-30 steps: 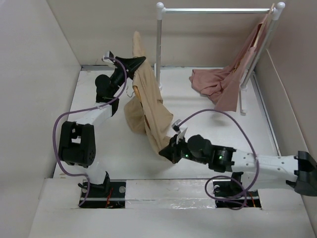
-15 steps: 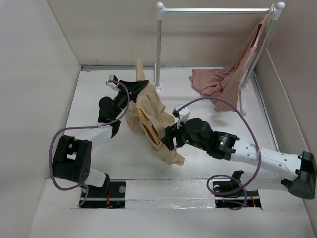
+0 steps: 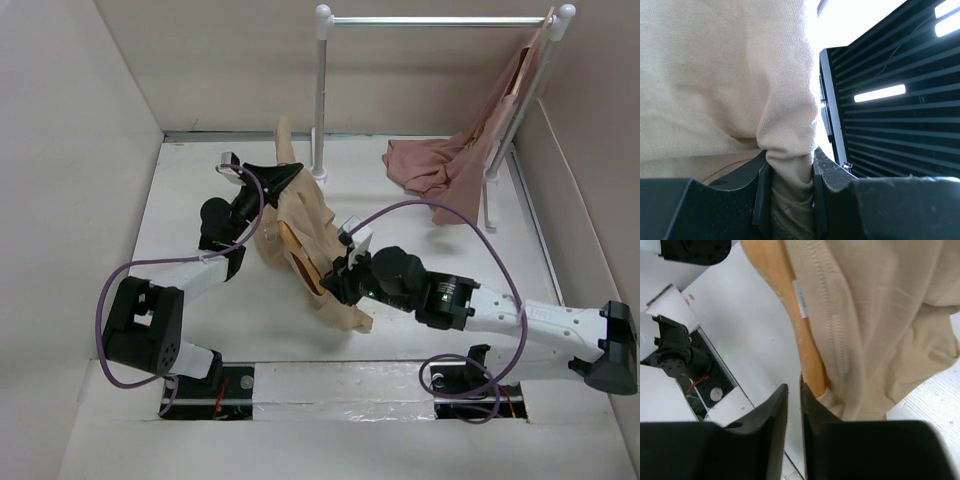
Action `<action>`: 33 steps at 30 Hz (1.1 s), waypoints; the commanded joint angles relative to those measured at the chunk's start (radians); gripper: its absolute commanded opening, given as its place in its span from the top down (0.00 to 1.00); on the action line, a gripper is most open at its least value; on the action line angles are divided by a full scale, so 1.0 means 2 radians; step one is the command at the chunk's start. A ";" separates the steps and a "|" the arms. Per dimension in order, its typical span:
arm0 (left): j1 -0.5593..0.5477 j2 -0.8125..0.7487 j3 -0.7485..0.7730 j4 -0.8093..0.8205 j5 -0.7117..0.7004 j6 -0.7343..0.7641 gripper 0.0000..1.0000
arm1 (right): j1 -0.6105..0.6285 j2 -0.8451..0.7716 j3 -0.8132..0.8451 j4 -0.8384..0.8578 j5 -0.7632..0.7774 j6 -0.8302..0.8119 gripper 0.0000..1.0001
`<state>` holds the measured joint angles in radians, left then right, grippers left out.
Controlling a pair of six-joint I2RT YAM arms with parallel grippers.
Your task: Place the t-shirt on the hanger
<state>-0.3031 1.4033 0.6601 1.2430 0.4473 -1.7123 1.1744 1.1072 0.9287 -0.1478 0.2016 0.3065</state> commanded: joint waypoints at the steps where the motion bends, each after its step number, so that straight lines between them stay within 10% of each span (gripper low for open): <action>1: -0.006 -0.010 0.014 0.047 -0.009 0.000 1.00 | 0.009 0.020 0.028 0.048 0.017 -0.018 0.73; 25: -0.019 -0.031 -0.006 0.027 -0.025 -0.015 1.00 | 0.020 0.147 0.085 0.066 0.149 -0.047 0.54; 29: -0.019 -0.032 -0.007 0.033 -0.025 -0.021 1.00 | 0.029 0.163 0.094 0.066 0.180 -0.047 0.67; 33: -0.025 -0.024 0.002 0.020 -0.015 -0.010 1.00 | 0.029 0.158 0.097 0.035 0.207 -0.026 1.00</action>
<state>-0.3428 1.3918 0.6456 1.2037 0.3992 -1.7176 1.2396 1.4399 1.0805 -0.0757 0.5026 0.2268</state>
